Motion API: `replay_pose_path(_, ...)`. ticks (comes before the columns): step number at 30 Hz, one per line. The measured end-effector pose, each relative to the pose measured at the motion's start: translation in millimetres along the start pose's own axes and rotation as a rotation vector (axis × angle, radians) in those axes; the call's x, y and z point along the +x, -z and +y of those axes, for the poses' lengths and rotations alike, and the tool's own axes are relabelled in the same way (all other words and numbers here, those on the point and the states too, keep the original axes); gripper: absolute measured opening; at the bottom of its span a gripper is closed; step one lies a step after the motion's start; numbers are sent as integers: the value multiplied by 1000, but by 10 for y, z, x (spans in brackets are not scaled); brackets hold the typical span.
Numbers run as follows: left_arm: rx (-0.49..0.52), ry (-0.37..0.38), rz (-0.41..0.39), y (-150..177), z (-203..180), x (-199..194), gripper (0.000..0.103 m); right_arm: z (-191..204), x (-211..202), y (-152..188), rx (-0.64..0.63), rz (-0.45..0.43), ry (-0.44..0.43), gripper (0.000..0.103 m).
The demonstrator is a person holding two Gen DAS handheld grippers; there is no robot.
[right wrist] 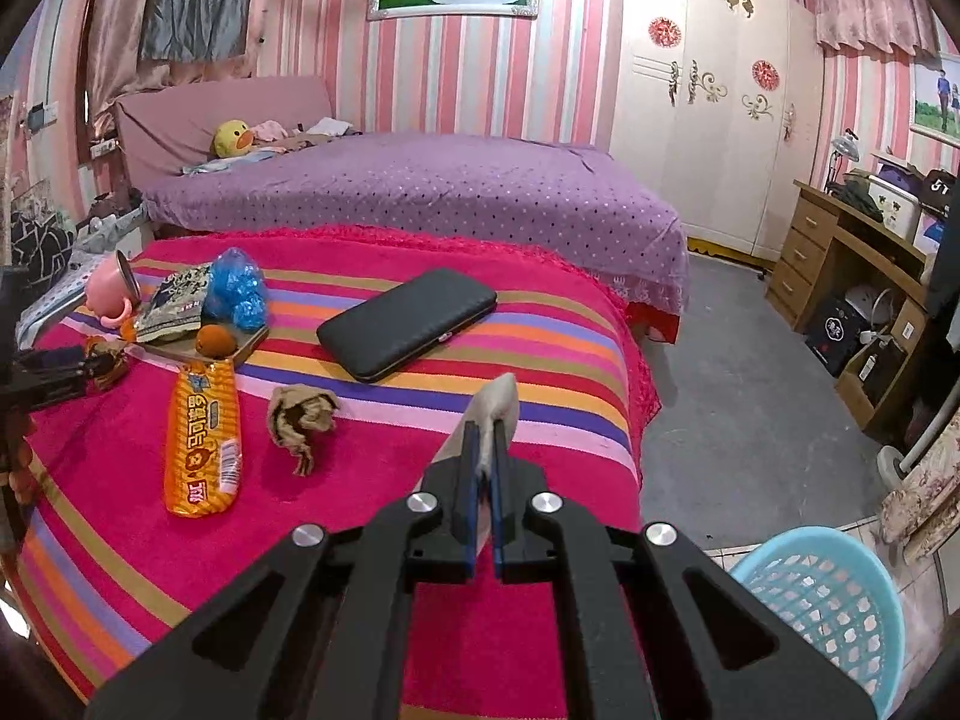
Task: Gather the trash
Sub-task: 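Grasp the crumpled brown paper with the left gripper while the right holds the tissue, then carry both items to the blue basket and release them inside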
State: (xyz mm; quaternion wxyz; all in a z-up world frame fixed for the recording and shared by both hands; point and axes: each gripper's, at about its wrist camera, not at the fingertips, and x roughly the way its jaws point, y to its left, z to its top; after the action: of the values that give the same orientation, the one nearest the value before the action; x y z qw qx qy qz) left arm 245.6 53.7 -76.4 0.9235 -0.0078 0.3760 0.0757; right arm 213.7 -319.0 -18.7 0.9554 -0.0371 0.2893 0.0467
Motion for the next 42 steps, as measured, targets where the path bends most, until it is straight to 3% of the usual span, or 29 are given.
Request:
replay_pose_path(3,26,21,3,8,-110,1,60,-22,-16,1,5,-3,-1,3)
replay_pose_path(5,62,-24,2,0,-164,40,60,-24,-23,-8,6,-5,-2,3)
replay_pose_path(9,14,-24,54,-35,-73,165,60,-50,-50,-11,8,-10,-5,3)
replay_pose_path(10,-7,-11,69,-39,-32,203,58,-55,-55,-8,9,-11,-5,3)
replay_pose_path(12,-43,20,89,-52,45,254,45,-66,-66,-6,9,-13,-6,3)
replay_pose_path(16,-61,36,59,-52,78,152,40,-95,-104,-1,8,-19,-9,3)
replay_pose_path(26,56,104,-80,43,-324,-565,40,-367,-279,78,9,-33,5,3)
replay_pose_path(35,153,167,-196,34,-1281,-1096,40,-915,-549,186,63,-58,59,3)
replay_pose_path(42,244,314,-214,169,-2346,-1336,40,-1517,-811,413,89,-39,172,3)
